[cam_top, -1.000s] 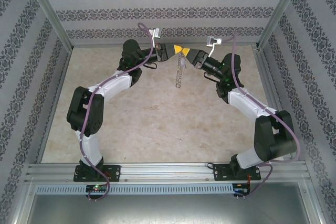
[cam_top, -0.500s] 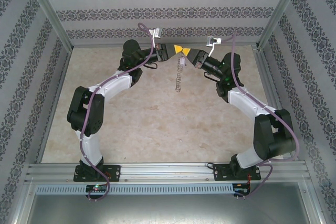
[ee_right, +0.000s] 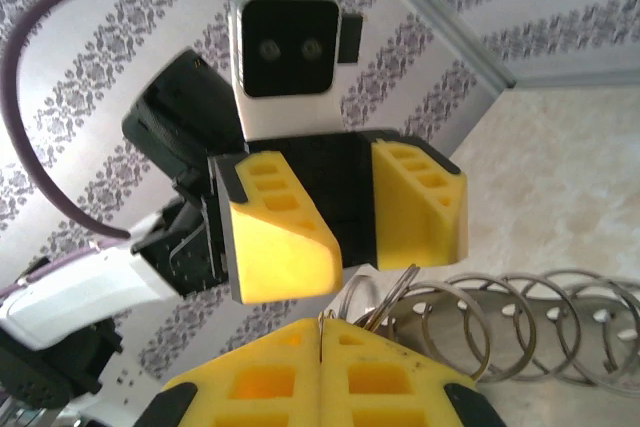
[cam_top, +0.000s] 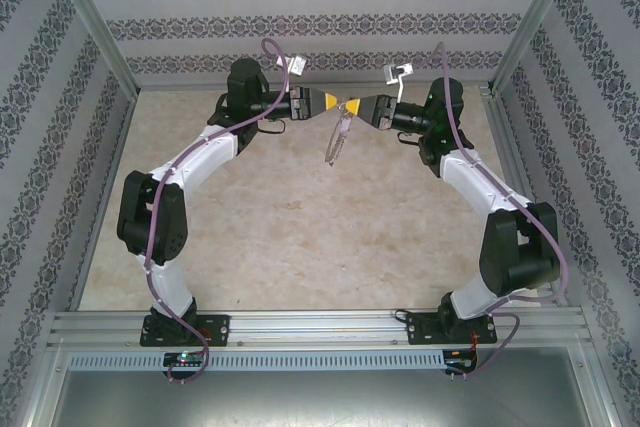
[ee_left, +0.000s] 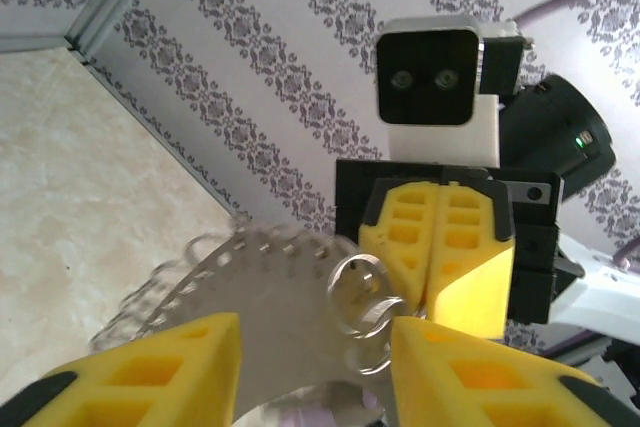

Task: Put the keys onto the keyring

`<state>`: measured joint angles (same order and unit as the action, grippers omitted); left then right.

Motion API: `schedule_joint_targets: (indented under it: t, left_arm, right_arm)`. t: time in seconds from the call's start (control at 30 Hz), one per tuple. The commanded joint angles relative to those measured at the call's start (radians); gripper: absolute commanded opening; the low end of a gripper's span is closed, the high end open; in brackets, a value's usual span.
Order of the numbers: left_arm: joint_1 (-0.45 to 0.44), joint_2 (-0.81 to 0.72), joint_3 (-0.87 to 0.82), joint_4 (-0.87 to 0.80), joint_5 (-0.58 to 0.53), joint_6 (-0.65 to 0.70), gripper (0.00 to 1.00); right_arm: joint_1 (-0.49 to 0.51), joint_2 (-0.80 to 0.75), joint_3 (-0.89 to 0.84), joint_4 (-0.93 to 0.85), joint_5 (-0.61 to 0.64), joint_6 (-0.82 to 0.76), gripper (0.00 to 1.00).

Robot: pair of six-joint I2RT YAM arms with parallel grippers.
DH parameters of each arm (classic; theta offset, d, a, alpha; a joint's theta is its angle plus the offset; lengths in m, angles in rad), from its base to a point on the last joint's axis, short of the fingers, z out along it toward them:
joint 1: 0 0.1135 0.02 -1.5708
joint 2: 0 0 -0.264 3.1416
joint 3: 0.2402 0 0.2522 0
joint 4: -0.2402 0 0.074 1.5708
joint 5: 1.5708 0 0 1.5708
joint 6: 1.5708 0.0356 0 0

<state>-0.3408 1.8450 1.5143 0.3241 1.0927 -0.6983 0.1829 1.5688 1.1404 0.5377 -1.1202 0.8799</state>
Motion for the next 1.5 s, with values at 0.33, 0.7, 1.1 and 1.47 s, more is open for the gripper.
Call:
schedule_joint_targets:
  t: [0.33, 0.7, 1.1, 1.47]
  left_arm:
    - [-0.003, -0.076, -0.004, -0.091, 0.072, 0.092, 0.36]
    - [-0.029, -0.102, -0.042, -0.053, 0.113, 0.067, 0.35]
    - [-0.050, -0.063, -0.050, -0.013, 0.088, 0.041, 0.34]
    - [-0.046, -0.045, -0.040, -0.041, 0.056, 0.065, 0.35]
  right_arm:
    - [-0.006, 0.032, 0.021, -0.092, -0.088, -0.099, 0.00]
    - [-0.008, 0.036, 0.021, -0.089, -0.061, -0.098, 0.00]
    - [-0.010, 0.024, 0.017, -0.088, -0.056, -0.098, 0.00]
    - [-0.020, 0.010, 0.002, -0.082, -0.057, -0.101, 0.00]
